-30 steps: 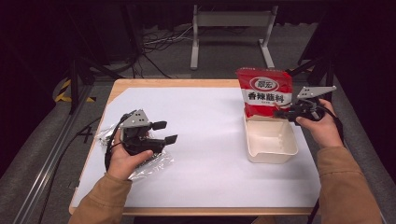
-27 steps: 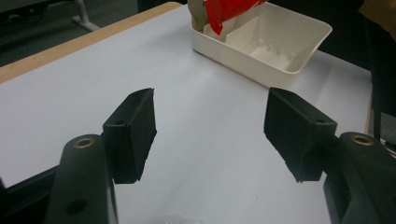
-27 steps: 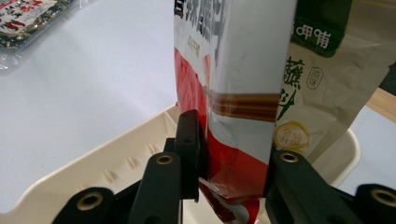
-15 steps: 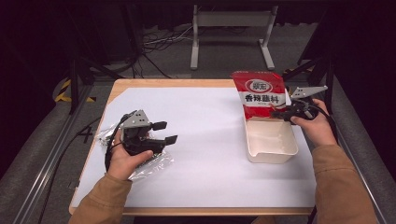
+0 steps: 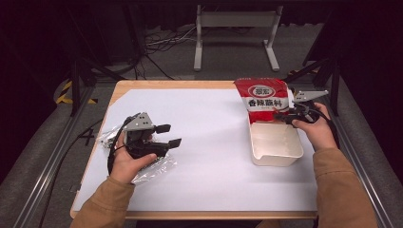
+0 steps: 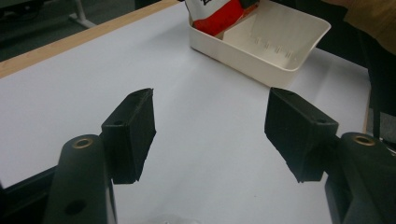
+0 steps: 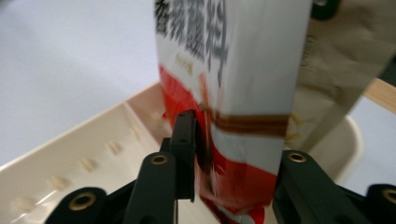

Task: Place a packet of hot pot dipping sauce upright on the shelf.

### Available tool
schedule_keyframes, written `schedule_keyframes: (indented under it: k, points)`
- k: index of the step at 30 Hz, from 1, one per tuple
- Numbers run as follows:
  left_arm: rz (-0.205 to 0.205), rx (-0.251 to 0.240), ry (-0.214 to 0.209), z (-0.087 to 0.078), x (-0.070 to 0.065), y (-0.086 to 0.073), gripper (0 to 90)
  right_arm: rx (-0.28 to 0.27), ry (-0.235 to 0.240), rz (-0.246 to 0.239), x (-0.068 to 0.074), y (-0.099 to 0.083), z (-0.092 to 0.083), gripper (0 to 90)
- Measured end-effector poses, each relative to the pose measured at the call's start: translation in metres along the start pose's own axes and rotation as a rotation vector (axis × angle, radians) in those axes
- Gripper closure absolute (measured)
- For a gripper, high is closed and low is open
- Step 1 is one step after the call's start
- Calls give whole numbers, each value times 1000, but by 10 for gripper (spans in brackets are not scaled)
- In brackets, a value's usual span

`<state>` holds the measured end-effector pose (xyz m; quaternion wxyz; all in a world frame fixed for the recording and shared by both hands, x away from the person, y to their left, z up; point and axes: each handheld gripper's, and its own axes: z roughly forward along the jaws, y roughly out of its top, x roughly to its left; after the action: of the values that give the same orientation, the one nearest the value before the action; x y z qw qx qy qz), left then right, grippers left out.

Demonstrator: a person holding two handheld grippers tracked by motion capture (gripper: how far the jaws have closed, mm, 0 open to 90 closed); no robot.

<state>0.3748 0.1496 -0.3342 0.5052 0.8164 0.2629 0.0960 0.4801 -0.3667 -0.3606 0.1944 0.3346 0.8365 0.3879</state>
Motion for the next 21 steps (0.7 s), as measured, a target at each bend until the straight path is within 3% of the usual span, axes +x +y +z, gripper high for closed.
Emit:
schedule_keyframes:
  k: [5,9,18,21]
  points:
    - [-2,-2,-3,1,0,-1,338,-3,-37,15,-2,-2,-2,664]
    - [0,-1,-3,1,0,-1,338,8,-81,-5,0,-1,-2,656]
    - [-1,0,-9,1,0,-1,337,52,-147,-7,4,-2,5,692]
    - [-3,0,-8,1,-1,-1,337,94,-164,-17,6,-4,11,702]
